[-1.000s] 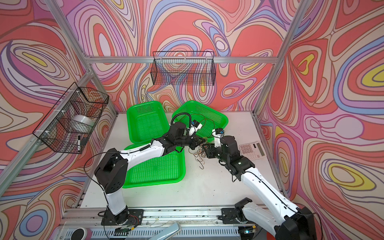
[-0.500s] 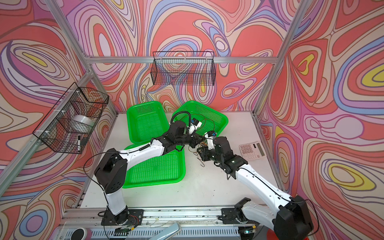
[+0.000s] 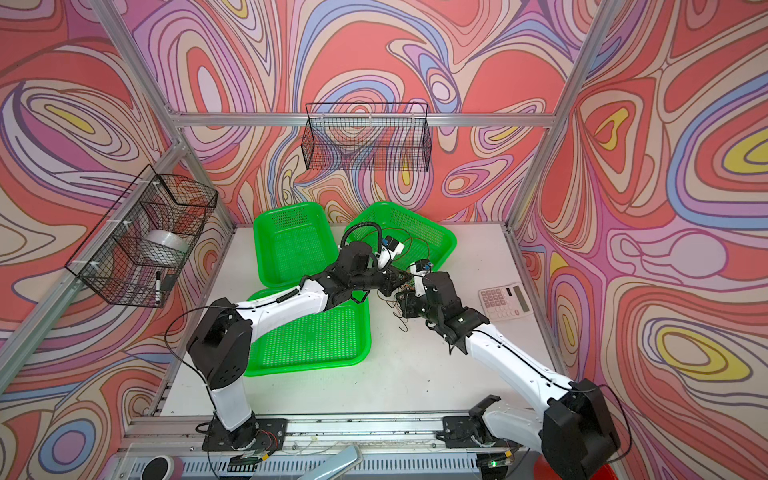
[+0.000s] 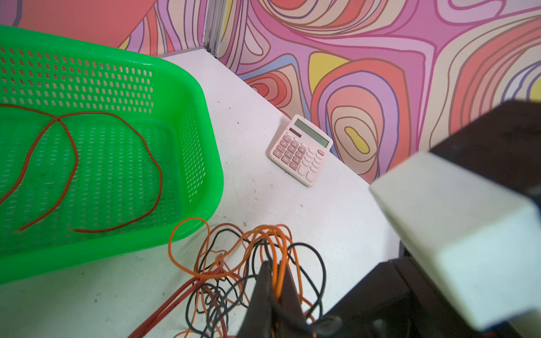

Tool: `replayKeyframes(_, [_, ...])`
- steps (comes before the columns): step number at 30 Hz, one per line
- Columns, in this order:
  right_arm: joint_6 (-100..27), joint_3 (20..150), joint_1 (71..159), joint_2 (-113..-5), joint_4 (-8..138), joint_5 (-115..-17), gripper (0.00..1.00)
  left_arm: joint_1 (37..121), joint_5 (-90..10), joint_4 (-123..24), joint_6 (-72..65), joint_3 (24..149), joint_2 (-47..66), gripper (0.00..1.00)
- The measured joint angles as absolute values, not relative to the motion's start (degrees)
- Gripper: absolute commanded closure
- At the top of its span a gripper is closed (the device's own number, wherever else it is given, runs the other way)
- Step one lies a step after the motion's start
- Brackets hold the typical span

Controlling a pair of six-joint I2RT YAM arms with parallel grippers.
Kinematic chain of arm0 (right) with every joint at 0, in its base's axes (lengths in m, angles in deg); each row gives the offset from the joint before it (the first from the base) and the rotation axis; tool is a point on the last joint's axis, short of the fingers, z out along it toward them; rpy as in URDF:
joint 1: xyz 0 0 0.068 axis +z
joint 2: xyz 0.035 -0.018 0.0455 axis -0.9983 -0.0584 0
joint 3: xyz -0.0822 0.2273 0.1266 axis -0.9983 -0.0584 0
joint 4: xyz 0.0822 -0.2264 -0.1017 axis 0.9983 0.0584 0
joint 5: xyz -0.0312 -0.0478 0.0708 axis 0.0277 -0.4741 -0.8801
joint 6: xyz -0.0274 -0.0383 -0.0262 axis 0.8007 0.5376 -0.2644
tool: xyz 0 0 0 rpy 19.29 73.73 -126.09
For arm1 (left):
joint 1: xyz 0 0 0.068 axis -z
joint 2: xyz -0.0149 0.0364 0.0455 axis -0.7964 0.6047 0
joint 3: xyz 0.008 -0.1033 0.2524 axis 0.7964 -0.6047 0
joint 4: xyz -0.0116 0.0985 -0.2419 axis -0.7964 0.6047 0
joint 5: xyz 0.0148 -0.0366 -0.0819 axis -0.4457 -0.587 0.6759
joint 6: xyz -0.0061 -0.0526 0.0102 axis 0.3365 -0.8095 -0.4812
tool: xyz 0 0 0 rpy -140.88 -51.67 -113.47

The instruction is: Untangle the cables

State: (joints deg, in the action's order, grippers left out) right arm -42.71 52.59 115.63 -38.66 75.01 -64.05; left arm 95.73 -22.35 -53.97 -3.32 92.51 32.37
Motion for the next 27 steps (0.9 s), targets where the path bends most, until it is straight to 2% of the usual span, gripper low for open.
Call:
replayKeyframes(5, [-42.2,53.2,115.6,-41.5,73.9,-64.1,0.77,95.7,-22.4,-54.0,-3.7,92.5,32.4,1.0])
replayKeyframes(9, [-42.1,53.3,115.6,-42.1,73.3,-64.0,0.91,95.8,-22.8,-54.0,-3.7,92.5,32.4,1.0])
replayKeyframes(13, [-41.8,53.3,115.6,-41.9,73.0,-64.1,1.0,95.8,-23.4,-54.0,-3.7,92.6,32.4,1.0])
replayKeyframes(27, [-38.2,51.9,115.6,-25.6,82.0,-67.6,1.0,91.4,-22.6,-54.1,-5.2,94.5,33.9,1.0])
